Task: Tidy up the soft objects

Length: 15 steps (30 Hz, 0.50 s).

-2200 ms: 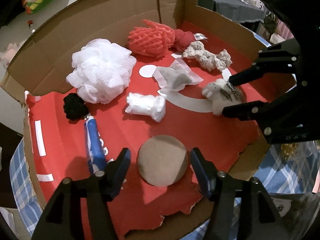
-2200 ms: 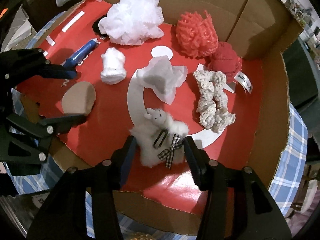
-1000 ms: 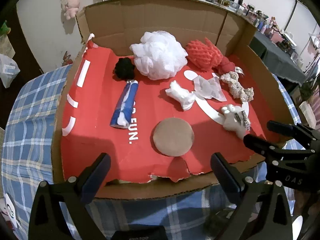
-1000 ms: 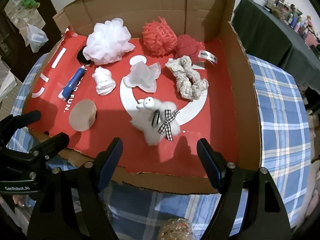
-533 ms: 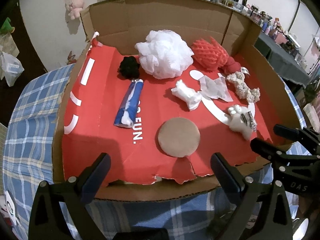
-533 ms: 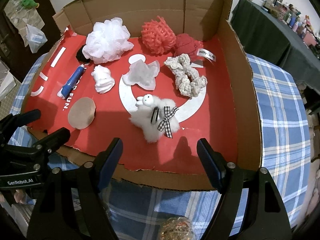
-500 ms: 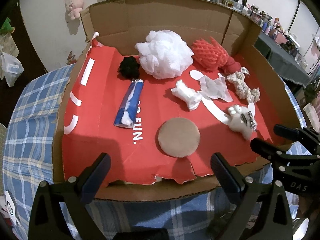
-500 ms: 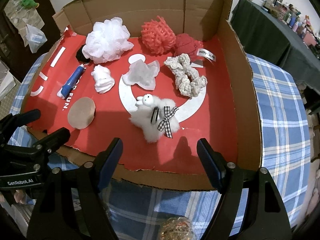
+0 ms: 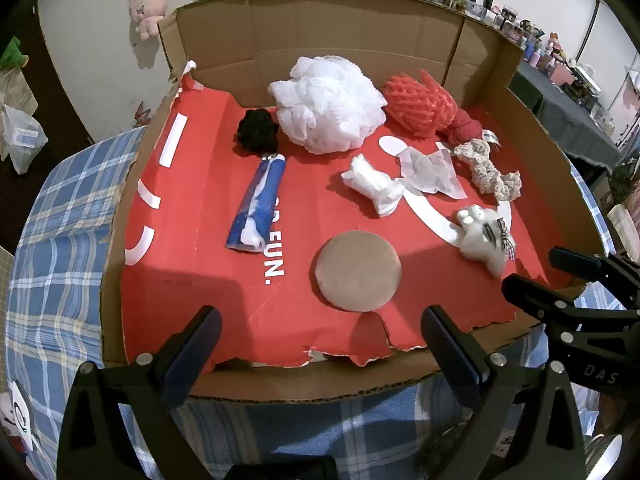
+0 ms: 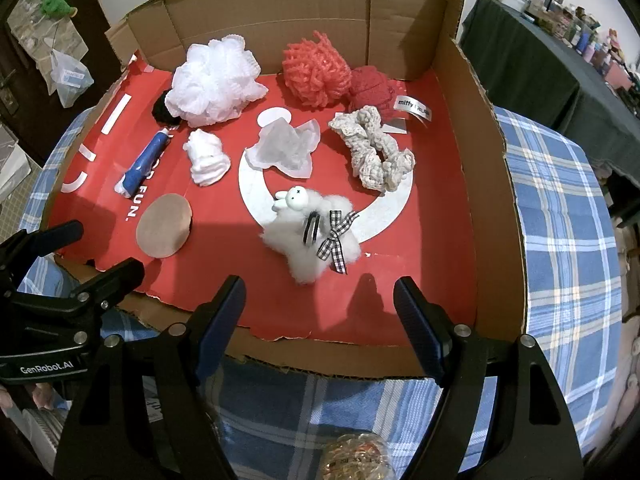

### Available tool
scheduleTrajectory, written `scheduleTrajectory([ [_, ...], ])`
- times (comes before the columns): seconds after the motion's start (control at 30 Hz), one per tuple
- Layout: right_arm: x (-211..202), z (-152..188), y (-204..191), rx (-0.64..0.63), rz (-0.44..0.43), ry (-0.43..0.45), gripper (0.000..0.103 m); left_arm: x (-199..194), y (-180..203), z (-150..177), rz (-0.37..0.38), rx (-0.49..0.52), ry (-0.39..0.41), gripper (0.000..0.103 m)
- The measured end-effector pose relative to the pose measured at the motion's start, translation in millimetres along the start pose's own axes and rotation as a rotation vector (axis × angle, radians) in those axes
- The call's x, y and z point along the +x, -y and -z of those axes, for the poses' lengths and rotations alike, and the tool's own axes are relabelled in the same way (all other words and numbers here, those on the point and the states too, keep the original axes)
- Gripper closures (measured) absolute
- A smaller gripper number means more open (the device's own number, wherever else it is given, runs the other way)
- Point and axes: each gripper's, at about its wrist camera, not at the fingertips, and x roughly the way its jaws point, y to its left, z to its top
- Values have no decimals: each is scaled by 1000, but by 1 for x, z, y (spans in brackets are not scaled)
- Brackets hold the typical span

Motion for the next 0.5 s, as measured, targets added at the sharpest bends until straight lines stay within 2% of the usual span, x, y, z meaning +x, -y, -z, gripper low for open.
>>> scheduleTrajectory([
  [0.5, -1, 1, 0, 2, 0, 4, 27, 0, 1, -1, -4, 2, 5, 1],
])
